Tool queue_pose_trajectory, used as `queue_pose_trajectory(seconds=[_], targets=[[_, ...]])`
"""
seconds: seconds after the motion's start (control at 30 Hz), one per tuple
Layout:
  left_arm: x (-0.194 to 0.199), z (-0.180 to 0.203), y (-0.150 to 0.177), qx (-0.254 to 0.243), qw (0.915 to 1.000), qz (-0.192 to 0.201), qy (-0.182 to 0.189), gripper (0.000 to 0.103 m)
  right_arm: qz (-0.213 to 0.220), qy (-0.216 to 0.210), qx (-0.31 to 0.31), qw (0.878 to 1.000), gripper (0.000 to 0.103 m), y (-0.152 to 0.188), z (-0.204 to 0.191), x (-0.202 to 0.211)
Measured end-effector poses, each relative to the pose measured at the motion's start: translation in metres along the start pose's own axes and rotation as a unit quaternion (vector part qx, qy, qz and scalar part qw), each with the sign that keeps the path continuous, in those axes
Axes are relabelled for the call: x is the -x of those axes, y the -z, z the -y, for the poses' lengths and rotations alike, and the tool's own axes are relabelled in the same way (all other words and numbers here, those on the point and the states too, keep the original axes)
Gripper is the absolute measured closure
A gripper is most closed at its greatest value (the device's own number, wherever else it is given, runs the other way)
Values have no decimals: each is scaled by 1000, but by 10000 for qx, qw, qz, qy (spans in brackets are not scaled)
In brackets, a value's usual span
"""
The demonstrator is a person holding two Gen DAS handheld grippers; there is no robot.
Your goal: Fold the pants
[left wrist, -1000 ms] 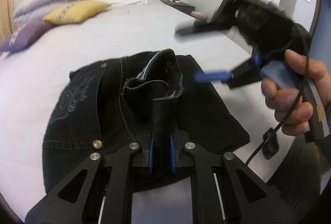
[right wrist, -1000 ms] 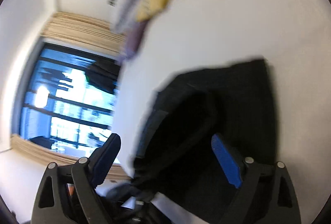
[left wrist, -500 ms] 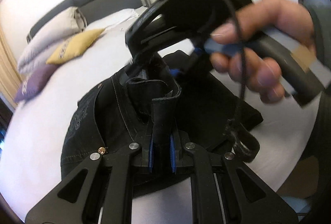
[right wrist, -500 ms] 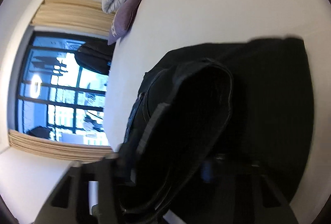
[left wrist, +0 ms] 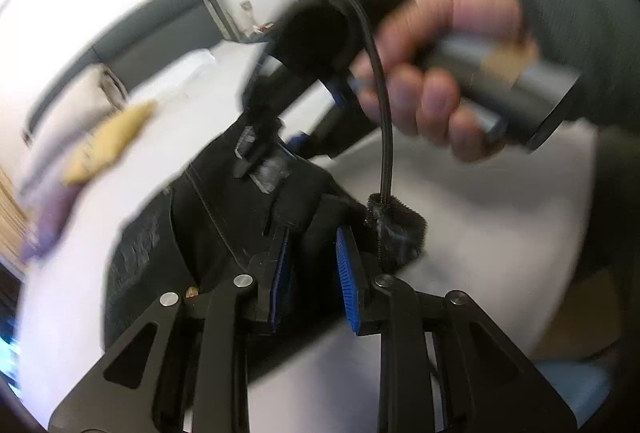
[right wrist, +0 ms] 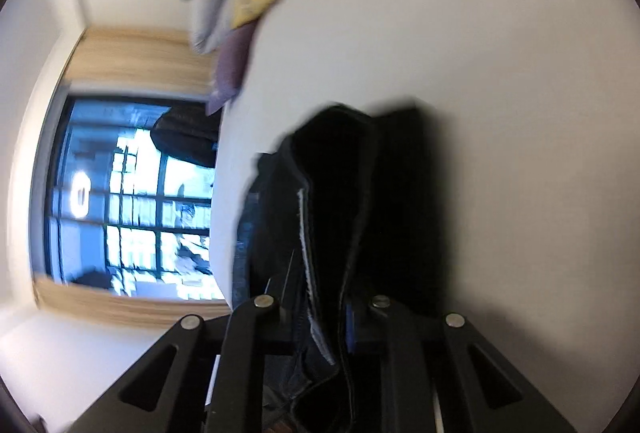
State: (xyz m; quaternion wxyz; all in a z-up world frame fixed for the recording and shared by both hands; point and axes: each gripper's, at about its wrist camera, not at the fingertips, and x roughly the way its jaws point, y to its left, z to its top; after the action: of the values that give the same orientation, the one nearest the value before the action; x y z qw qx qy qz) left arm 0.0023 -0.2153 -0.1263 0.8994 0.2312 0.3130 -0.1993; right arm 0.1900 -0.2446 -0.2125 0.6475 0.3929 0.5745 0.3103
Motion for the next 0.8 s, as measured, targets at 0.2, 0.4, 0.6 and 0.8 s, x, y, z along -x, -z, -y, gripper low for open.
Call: queue_pose_trajectory(seconds=[0.2, 0.4, 0.6, 0.8], targets=[[32, -68, 12, 691, 9973, 235, 36, 80, 147, -359, -479, 9981, 58, 12, 16, 2], [-8, -147, 7, 1351, 9905, -162, -192, 80, -29, -179, -403, 9990, 37, 27, -4, -4], [-58, -163, 36, 1626, 9826, -898, 73, 81, -118, 520, 112, 9985, 84, 43, -18, -8], [-57, -154, 42, 1643, 9832, -765, 188, 81, 165, 596, 64, 9981, 88, 46, -10, 3]])
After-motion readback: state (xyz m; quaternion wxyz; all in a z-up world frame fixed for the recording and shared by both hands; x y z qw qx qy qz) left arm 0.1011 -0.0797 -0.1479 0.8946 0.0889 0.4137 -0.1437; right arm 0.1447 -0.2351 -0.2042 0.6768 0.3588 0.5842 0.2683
